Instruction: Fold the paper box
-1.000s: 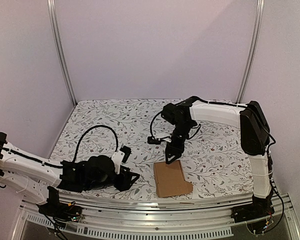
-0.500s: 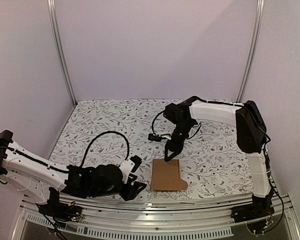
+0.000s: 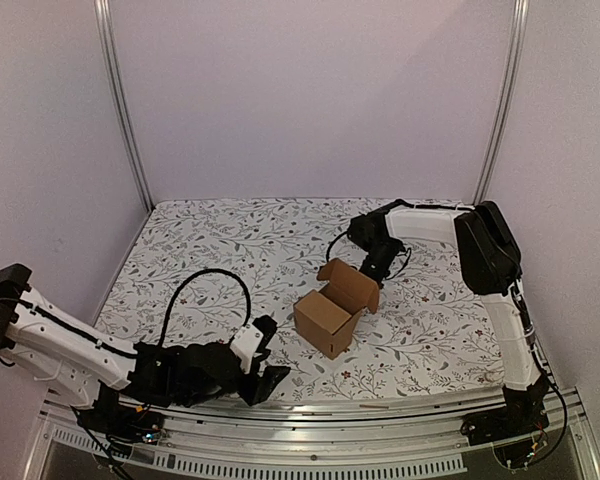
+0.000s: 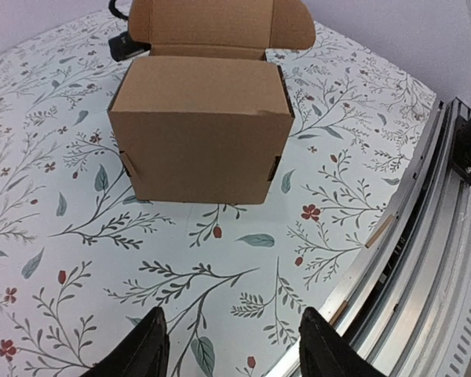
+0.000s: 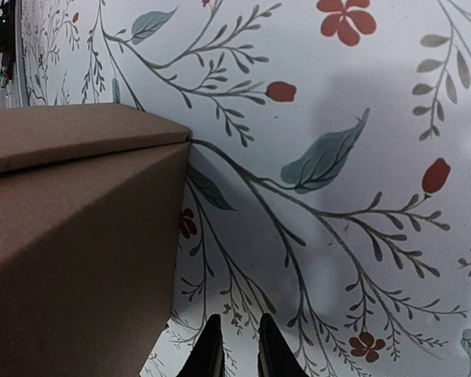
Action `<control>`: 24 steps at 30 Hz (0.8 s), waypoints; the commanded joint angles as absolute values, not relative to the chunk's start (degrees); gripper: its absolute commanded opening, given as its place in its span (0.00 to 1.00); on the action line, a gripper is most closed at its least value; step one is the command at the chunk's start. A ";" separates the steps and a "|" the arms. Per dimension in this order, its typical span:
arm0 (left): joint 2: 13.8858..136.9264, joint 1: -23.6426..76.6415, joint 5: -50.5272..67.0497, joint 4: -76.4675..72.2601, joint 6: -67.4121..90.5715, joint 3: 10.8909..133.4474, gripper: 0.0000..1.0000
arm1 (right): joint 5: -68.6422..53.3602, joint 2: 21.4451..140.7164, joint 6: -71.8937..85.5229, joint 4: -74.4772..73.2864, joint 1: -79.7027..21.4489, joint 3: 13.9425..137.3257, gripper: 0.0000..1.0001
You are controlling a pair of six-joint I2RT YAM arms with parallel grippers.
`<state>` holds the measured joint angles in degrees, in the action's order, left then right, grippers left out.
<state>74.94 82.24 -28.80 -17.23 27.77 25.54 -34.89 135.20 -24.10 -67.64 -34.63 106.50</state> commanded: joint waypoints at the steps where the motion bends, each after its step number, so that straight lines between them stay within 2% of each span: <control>1: 81.23 83.06 -32.28 -19.05 27.66 27.06 0.56 | -35.76 134.71 -23.38 -68.13 -34.95 105.98 0.15; 5: 84.01 83.06 -34.83 -18.16 27.90 29.78 0.57 | -35.15 133.78 -23.25 -68.03 -34.35 105.31 0.17; 8: 82.96 82.00 -37.59 -15.45 29.66 30.65 0.62 | -34.05 131.71 -22.97 -67.40 -34.24 104.18 0.20; 24: 93.14 68.91 -28.37 -13.61 22.91 42.91 0.63 | -32.06 121.02 -21.09 -69.16 -38.78 100.13 0.29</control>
